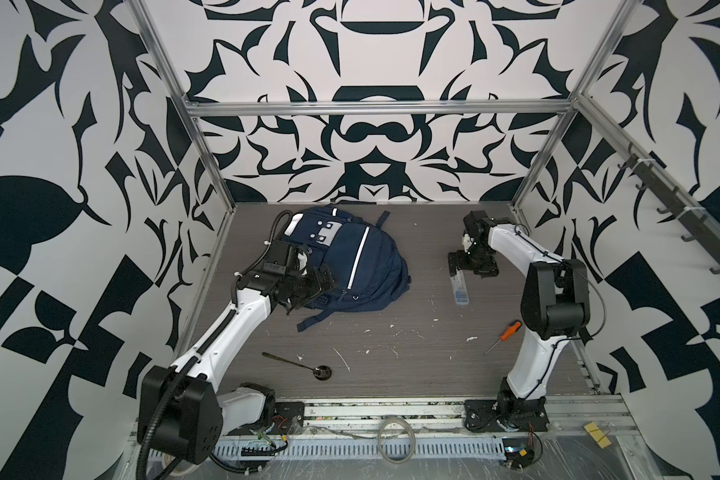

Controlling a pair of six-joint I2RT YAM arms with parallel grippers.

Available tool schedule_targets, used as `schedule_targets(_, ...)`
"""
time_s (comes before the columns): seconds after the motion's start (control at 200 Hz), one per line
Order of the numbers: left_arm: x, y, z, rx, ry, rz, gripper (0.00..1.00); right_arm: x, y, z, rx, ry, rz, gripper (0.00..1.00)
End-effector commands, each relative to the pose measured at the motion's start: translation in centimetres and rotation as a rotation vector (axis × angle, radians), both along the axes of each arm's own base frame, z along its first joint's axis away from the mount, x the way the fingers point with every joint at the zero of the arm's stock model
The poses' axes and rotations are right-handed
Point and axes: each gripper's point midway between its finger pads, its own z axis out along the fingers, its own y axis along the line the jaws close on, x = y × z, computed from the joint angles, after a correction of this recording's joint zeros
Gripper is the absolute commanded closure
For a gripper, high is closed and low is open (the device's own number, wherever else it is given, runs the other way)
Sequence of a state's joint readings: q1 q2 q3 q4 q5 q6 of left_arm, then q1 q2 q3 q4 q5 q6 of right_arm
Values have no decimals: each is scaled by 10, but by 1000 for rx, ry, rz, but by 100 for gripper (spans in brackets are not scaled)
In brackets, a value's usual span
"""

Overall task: Pack the student bag
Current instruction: 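Grasp the clear pencil box with the right gripper while left holds the bag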

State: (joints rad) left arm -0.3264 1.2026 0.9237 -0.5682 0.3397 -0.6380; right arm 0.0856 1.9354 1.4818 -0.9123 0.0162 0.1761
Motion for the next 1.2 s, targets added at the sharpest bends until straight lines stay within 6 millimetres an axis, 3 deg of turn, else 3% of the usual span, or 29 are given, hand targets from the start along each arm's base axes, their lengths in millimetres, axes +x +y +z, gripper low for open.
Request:
schedule_targets(0.0, -9, -14, 14, -13, -49, -99, 6, 3, 6, -1, 18, 2, 30, 2)
schedule_targets(0.2, 11, -41, 45, -37, -119, -157, 6, -9, 5, -26, 11, 68, 44, 2)
schedule_targets(0.24, 19, -45, 39, -27, -102, -158, 7, -12, 5, -30, 11, 79, 47, 4)
schedule_targets(0.405, 38, -61, 51, -53, -148, -159, 8, -25, 4, -42, -5, 117, 70, 16)
schedule_targets(0.6, 48, -65, 47, 5, -143, -157, 10, -38, 1, -48, -22, 143, 96, 46)
schedule_targets(0.74, 53, -62, 41, 142, -145, -190, 10, -45, -1, -48, -33, 149, 117, 64)
schedule_targets(0.97, 77, -70, 39, 360, -122, -244, 11, -38, 5, -23, -1, 73, 142, 84)
schedule_targets(1.05, 89, -81, 36, 435, -137, -283, 10, -33, 12, -4, 33, 6, 145, 87)
schedule_targets(1.195, 111, -111, 11, 541, -141, -354, 10, -27, 23, 31, 74, -102, 134, 91)
